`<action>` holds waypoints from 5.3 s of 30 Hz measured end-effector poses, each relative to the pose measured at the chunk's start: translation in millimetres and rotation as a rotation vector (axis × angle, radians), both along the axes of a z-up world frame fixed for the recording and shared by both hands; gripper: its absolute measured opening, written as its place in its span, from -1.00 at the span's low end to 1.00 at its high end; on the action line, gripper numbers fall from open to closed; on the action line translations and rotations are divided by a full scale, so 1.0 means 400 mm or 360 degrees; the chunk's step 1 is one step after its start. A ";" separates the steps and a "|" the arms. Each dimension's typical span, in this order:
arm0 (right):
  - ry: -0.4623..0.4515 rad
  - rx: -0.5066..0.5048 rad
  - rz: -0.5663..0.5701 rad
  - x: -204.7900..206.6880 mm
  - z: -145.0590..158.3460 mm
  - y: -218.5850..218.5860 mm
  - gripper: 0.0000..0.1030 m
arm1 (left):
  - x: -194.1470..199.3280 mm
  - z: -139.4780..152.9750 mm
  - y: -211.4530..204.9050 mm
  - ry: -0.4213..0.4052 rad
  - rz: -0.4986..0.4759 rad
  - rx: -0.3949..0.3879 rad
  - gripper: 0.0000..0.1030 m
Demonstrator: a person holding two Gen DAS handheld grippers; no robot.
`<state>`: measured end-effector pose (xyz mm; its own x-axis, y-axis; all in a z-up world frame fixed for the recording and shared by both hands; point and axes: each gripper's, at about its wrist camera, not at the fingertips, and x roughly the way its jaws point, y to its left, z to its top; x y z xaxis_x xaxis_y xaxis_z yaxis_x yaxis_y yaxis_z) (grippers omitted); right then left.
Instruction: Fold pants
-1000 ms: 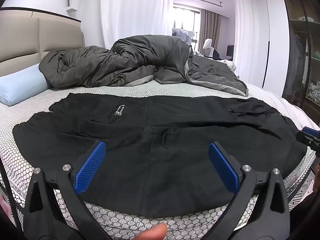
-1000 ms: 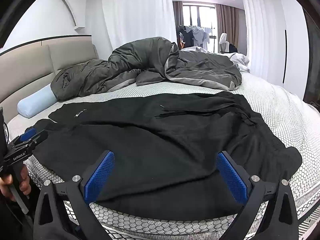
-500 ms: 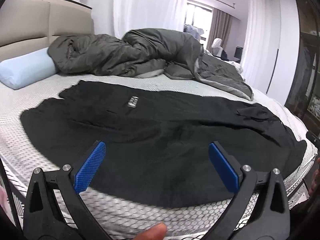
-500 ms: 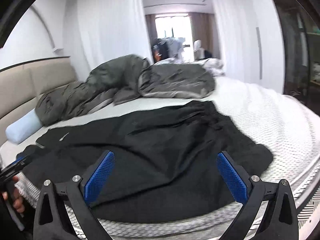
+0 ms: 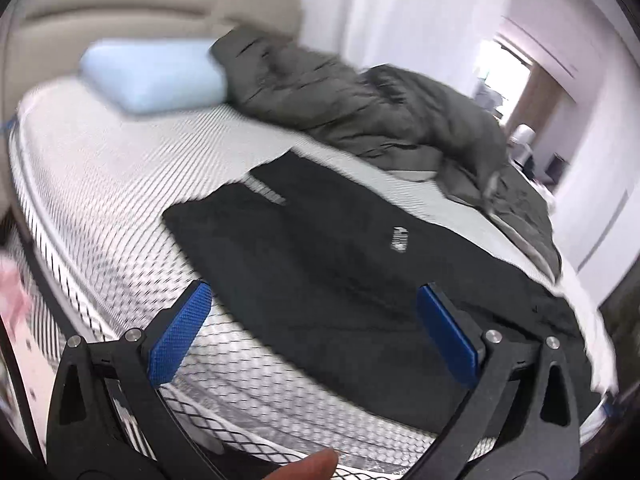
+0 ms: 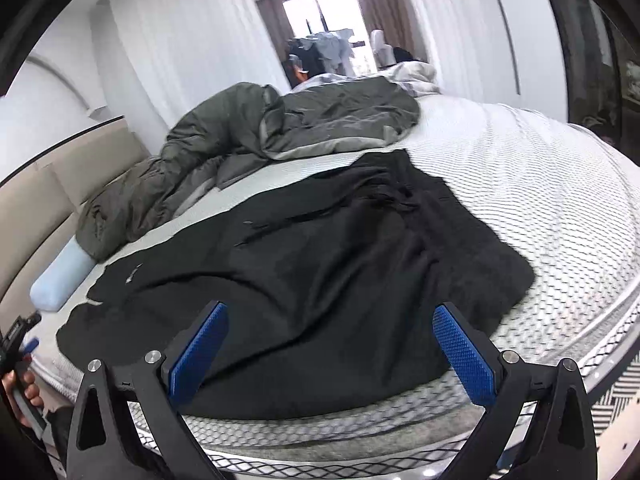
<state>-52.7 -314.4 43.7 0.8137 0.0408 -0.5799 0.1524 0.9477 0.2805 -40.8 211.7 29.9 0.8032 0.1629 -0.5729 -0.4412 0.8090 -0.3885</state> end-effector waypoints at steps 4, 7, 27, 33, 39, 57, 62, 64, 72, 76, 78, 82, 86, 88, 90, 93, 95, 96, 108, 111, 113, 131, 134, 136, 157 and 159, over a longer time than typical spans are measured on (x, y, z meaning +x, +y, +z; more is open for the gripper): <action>0.0064 0.0166 -0.0062 0.008 -0.026 -0.056 1.00 | -0.001 -0.065 0.110 0.0029 0.0059 -0.0230 0.84; 0.0124 0.0194 -0.0094 0.018 -0.048 -0.073 1.00 | 0.020 -0.111 0.161 0.0060 0.0036 -0.0354 0.64; 0.0306 0.0623 -0.0202 0.078 -0.142 -0.232 0.25 | 0.115 -0.160 0.292 -0.0030 0.0154 -0.0351 -1.00; 0.0194 0.0865 -0.0306 0.053 -0.163 -0.307 -0.82 | 0.113 -0.163 0.285 0.0022 0.0150 -0.0369 -1.00; 0.0216 0.0773 -0.0376 -0.006 -0.148 -0.309 -0.76 | 0.099 -0.200 0.288 0.0093 0.0119 -0.0405 -1.00; 0.0002 0.0863 -0.0328 -0.004 -0.106 -0.306 -0.83 | 0.108 -0.167 0.320 -0.0014 0.0196 -0.0403 -1.00; -0.0091 0.0769 -0.0304 0.033 -0.035 -0.284 -0.83 | 0.149 -0.089 0.326 -0.0079 0.0184 -0.0356 -1.00; -0.0132 0.0716 -0.0300 0.068 0.007 -0.276 -0.83 | 0.191 -0.048 0.326 -0.0095 0.0169 -0.0330 -1.00; -0.0193 0.0488 -0.0329 0.305 0.162 -0.263 -0.83 | 0.439 0.098 0.331 -0.0094 0.0133 -0.0236 -1.00; -0.0127 0.0398 -0.0351 0.494 0.197 -0.265 -0.83 | 0.609 0.117 0.354 0.0000 0.0148 -0.0211 -1.00; -0.0061 0.0345 -0.0382 0.599 0.199 -0.262 -0.81 | 0.706 0.105 0.365 0.0101 0.0188 -0.0181 -0.91; 0.0139 0.0344 -0.0426 0.799 0.156 -0.276 -0.61 | 0.840 0.062 0.371 0.0267 0.0134 -0.0148 0.04; 0.0198 0.0255 -0.0444 0.827 0.122 -0.256 0.23 | 0.827 0.061 0.375 0.0187 0.0219 -0.0058 0.75; 0.0168 0.0116 -0.0430 0.815 0.121 -0.238 0.47 | 0.833 0.066 0.389 0.0226 0.0211 -0.0065 0.75; 0.0152 -0.0003 -0.0461 0.795 0.130 -0.232 0.52 | 0.816 0.069 0.396 0.0209 0.0216 -0.0140 0.75; 0.0141 0.0069 -0.0457 0.751 0.128 -0.243 0.58 | 0.769 0.068 0.366 0.0162 0.0138 -0.0234 0.75; 0.0113 0.0123 -0.0456 0.699 0.134 -0.239 0.73 | 0.710 0.053 0.328 0.0132 0.0078 -0.0289 0.75; 0.0095 0.0155 -0.0445 0.671 0.135 -0.233 0.76 | 0.683 0.041 0.296 0.0112 0.0033 -0.0329 0.71; 0.0103 0.0367 -0.0134 0.469 0.038 -0.114 0.84 | 0.779 -0.185 0.057 0.0282 -0.0236 -0.0687 0.09; 0.0147 0.0410 -0.0125 0.476 0.015 -0.119 0.84 | 0.797 -0.195 0.042 0.0258 -0.0194 -0.0639 -0.43; 0.0146 0.0410 -0.0134 0.474 0.014 -0.120 0.84 | 0.805 -0.191 0.035 0.0241 -0.0200 -0.0580 -0.98; 0.0154 0.0401 -0.0182 0.449 0.010 -0.136 0.84 | 0.550 -0.153 0.165 0.0170 -0.0052 -0.0604 -0.29; 0.0158 0.0390 -0.0197 0.431 0.011 -0.142 0.84 | 0.528 -0.161 0.208 0.0136 0.0044 -0.0688 0.07; 0.0151 0.0410 -0.0193 0.419 0.010 -0.145 0.84 | 0.541 -0.173 0.220 0.0159 0.0045 -0.0706 0.07; 0.0194 0.1040 -0.0330 0.505 -0.195 -0.290 -0.50 | 0.647 -0.185 0.285 0.0038 0.0143 -0.0659 -0.99; 0.0203 0.1016 -0.0330 0.503 -0.204 -0.280 -0.82 | 0.614 -0.177 0.290 0.0018 0.0134 -0.0653 -0.99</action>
